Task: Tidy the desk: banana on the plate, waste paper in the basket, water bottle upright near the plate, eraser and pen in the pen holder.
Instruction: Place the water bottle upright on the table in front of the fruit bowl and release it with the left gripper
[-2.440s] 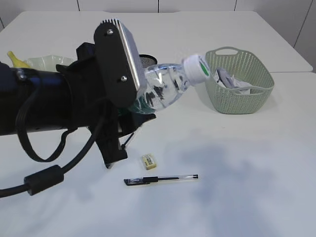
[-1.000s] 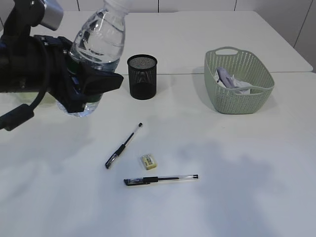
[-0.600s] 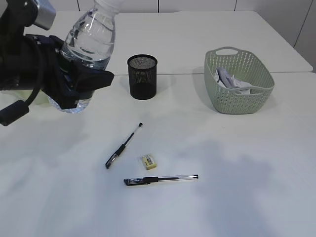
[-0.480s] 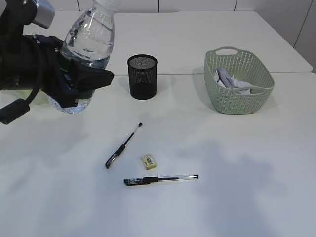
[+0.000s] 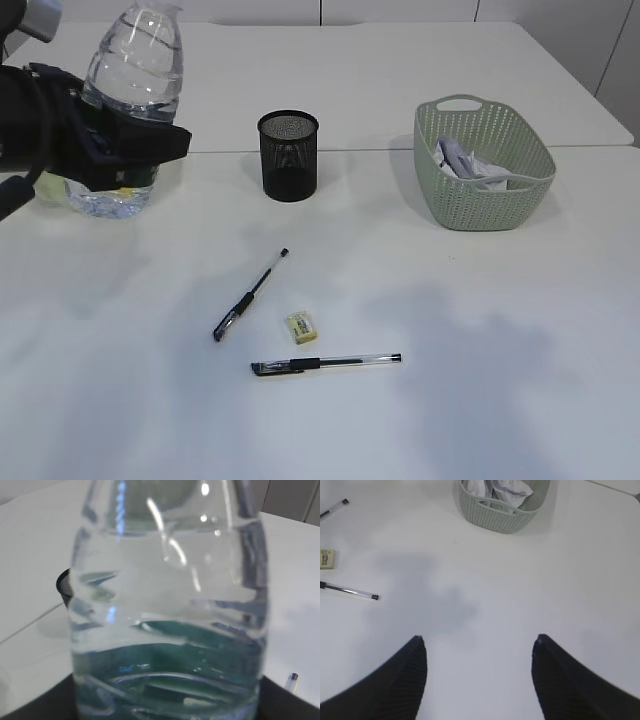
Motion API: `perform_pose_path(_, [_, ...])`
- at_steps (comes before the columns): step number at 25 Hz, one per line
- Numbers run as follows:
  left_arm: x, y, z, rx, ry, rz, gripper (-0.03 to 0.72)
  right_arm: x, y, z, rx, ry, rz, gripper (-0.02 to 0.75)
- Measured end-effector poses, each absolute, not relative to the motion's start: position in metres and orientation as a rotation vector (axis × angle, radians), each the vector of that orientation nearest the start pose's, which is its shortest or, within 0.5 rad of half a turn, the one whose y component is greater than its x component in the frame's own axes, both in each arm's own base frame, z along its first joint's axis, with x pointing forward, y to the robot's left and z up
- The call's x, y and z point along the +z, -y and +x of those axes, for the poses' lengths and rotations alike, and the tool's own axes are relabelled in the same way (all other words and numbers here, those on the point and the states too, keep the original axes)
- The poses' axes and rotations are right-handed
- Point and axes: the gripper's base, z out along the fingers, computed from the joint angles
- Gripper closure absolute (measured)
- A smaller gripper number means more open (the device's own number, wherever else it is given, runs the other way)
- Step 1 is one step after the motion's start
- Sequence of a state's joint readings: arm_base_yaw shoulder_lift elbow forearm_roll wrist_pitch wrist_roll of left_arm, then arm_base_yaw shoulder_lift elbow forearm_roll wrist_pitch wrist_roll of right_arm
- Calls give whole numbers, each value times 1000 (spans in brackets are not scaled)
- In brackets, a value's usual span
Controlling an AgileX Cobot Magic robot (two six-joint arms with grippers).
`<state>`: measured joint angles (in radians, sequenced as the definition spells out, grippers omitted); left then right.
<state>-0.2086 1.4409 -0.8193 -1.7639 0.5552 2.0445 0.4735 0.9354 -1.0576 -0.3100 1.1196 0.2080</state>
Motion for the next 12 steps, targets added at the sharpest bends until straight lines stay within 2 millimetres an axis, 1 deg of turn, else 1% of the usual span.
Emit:
perform_pose_path(3, [267, 99, 287, -538, -1792, 756, 299, 379, -50, 153, -97, -2389, -368, 247])
perform_pose_path(6, [265, 95, 289, -581, -1784, 753, 299, 379, -50, 153, -97, -2389, -368, 247])
perform_pose_path(12, [256, 97, 292, -664, -1779, 773, 299, 379, -50, 153, -99, -2389, -374, 247])
